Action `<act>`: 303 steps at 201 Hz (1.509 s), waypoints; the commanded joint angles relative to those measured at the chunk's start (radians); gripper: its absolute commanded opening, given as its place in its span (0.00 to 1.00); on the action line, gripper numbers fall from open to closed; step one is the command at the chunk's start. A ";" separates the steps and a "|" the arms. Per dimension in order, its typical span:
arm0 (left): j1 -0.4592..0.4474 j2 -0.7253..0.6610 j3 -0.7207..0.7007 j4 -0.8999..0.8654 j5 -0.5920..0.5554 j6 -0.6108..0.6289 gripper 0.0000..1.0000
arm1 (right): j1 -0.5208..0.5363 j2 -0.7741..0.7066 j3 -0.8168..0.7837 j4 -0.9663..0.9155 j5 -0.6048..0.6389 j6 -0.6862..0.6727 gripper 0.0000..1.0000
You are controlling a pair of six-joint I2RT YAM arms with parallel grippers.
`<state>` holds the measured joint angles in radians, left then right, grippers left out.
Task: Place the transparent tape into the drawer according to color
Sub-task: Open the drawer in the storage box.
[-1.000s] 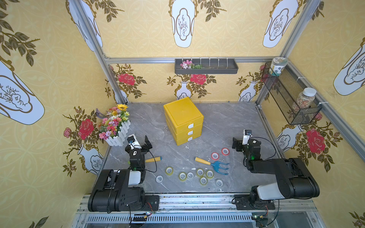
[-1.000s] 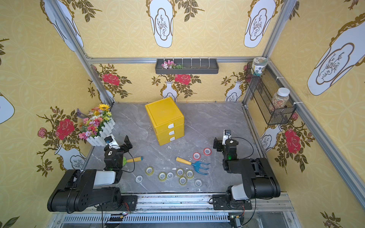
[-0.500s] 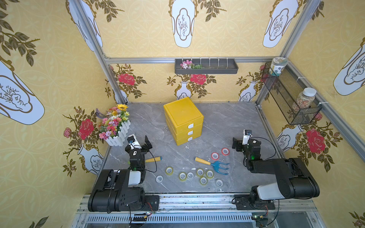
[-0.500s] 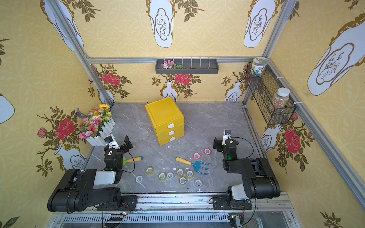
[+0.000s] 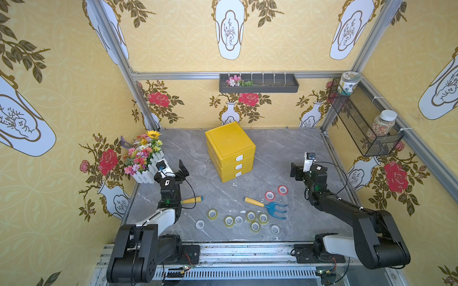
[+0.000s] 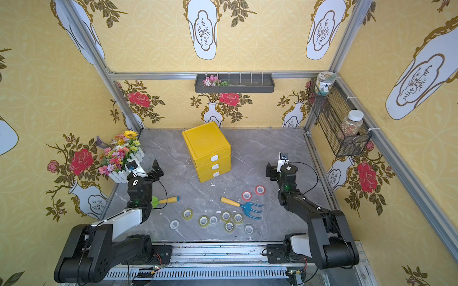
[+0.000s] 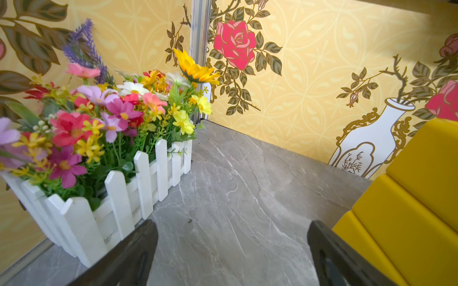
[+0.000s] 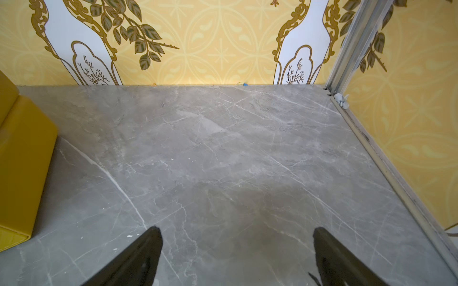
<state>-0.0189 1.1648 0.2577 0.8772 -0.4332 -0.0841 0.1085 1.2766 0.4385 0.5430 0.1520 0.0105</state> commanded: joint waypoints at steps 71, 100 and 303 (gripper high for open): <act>0.025 -0.189 0.258 -0.210 0.158 -0.571 1.00 | 0.048 0.114 0.453 -0.828 0.316 0.604 0.97; 0.036 -0.155 0.222 -0.024 0.399 -0.781 1.00 | 0.045 0.100 0.401 -0.751 0.104 0.626 0.97; -0.098 -0.055 0.522 -0.240 0.891 -0.958 1.00 | 0.487 0.061 0.335 -0.378 -0.142 0.817 0.98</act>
<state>-0.1265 1.0702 0.7441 0.5365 0.2886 -0.9897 0.5888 1.3369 0.7673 0.1295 -0.0147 0.8391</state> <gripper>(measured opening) 0.997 0.980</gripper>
